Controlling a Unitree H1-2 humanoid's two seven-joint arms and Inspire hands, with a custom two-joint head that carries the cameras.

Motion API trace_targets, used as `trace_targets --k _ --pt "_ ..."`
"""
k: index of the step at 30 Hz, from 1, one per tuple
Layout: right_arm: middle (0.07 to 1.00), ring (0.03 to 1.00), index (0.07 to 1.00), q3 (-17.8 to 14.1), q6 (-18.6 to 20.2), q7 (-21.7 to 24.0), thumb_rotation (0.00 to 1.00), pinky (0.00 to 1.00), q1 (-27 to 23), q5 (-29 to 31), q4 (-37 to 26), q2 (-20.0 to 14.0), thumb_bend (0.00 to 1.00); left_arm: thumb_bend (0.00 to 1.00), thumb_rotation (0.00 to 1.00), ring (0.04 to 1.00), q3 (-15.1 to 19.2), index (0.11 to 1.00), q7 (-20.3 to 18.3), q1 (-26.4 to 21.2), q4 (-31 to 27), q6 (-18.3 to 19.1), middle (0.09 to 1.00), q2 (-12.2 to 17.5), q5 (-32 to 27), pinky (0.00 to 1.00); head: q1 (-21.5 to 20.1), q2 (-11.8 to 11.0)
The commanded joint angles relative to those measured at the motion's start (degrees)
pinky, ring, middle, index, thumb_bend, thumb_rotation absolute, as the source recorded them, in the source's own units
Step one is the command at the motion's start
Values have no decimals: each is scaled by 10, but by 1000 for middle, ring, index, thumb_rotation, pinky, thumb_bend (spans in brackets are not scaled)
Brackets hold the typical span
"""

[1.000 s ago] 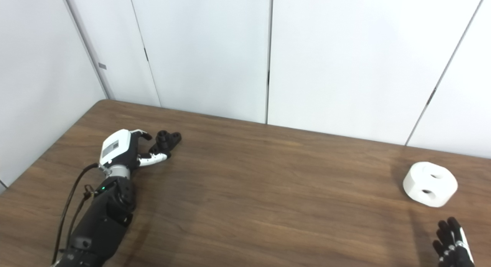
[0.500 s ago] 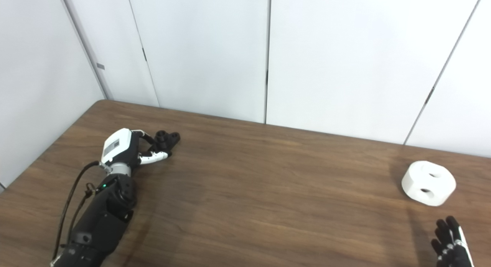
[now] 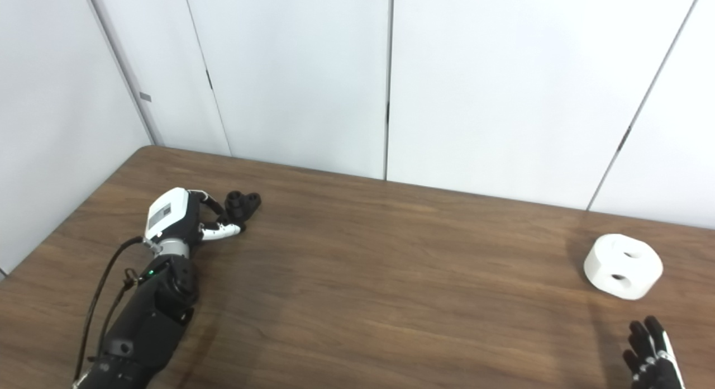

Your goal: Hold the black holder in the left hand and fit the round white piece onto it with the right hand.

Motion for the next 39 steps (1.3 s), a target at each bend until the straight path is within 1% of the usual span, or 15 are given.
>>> trace_targets --k 1,2,3,4,5,7,12,18,21,25,29,33,37,39 --pt "973 1000 1000 3 -6 0 952 1000 11 7 -2 6 606 848 168 857 -5 534 16 -21 0 -4 789 19 6 853 1 0" --pt "974 1000 1000 3 -9 1 952 1000 11 7 -1 6 607 849 164 856 -8 533 16 -20 1 -4 787 20 8 852 1 0" --pt "976 1000 1000 3 -10 2 955 1000 11 7 1 5 617 658 109 859 -10 507 17 -20 3 -4 788 21 9 858 1 0" --pt "977 1000 1000 3 -12 3 955 1000 11 6 1 5 623 593 90 860 -12 498 18 -20 5 -4 789 22 9 861 1 0" --pt "978 1000 1000 3 -15 3 955 1000 11 5 4 4 626 560 80 861 -13 494 20 -20 7 -6 789 22 6 863 1 0" --pt "973 1000 1000 3 -17 3 960 1000 10 5 5 4 631 533 71 867 -14 488 24 -19 12 -8 790 23 2 870 1 0" --pt "968 999 1000 3 -14 5 951 1000 11 8 4 3 646 525 56 868 -7 483 36 -15 10 -17 778 16 -14 864 -1 3" --pt "968 999 1000 4 -10 5 958 1000 12 5 -1 3 649 522 46 857 -8 483 48 -14 17 -30 775 14 -26 811 -2 5" --pt "971 998 1000 5 -8 6 958 1000 12 4 -2 3 645 521 45 856 -7 483 46 -14 16 -28 781 14 -36 797 -2 7" --pt "969 999 1000 7 -5 4 960 1000 11 0 -5 5 645 520 45 830 11 484 23 -9 9 -21 784 7 -77 716 -6 8" --pt "968 1000 1000 8 -4 4 950 1000 10 1 -5 7 654 519 47 813 15 485 12 13 -11 -23 777 6 -94 684 -12 9" --pt "969 996 999 8 -10 3 941 1000 9 -2 0 8 650 518 49 816 10 486 -1 47 -42 -31 785 12 -101 685 -16 10" --pt "960 965 995 8 -24 4 953 1000 6 -7 9 8 630 518 52 822 4 486 -11 75 -69 -43 790 15 -100 699 -16 10" --pt "957 955 993 8 -23 1 957 1000 6 -13 7 9 621 518 51 826 1 486 -14 84 -84 -51 792 15 -102 706 -16 10"
